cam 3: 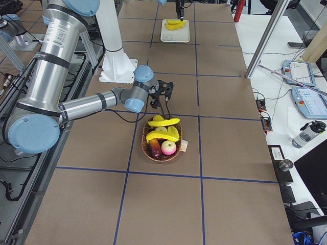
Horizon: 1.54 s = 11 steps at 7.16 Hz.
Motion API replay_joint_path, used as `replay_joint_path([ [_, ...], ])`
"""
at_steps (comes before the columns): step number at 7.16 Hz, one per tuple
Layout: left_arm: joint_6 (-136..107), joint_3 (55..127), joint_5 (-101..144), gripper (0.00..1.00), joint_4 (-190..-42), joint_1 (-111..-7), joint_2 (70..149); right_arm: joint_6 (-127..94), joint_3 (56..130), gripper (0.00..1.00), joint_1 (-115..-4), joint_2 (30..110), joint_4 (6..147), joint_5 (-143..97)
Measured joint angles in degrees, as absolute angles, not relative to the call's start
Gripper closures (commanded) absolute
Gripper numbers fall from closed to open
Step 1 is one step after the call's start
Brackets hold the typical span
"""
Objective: Transfer all bananas from basket to plate
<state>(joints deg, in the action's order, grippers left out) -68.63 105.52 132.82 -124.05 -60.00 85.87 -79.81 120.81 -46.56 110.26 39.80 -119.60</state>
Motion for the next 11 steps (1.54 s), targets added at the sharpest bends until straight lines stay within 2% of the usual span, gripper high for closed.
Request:
replay_joint_path([
  [4,-68.76,105.63,132.80,0.00,-123.94,-59.80,87.66,-68.78,113.05,0.00,-49.78,111.86,38.67,-121.57],
  [11,-68.82,105.64,132.80,0.00,-124.01,-59.73,87.85,-69.43,109.83,0.01,-47.64,109.59,39.01,-124.67],
])
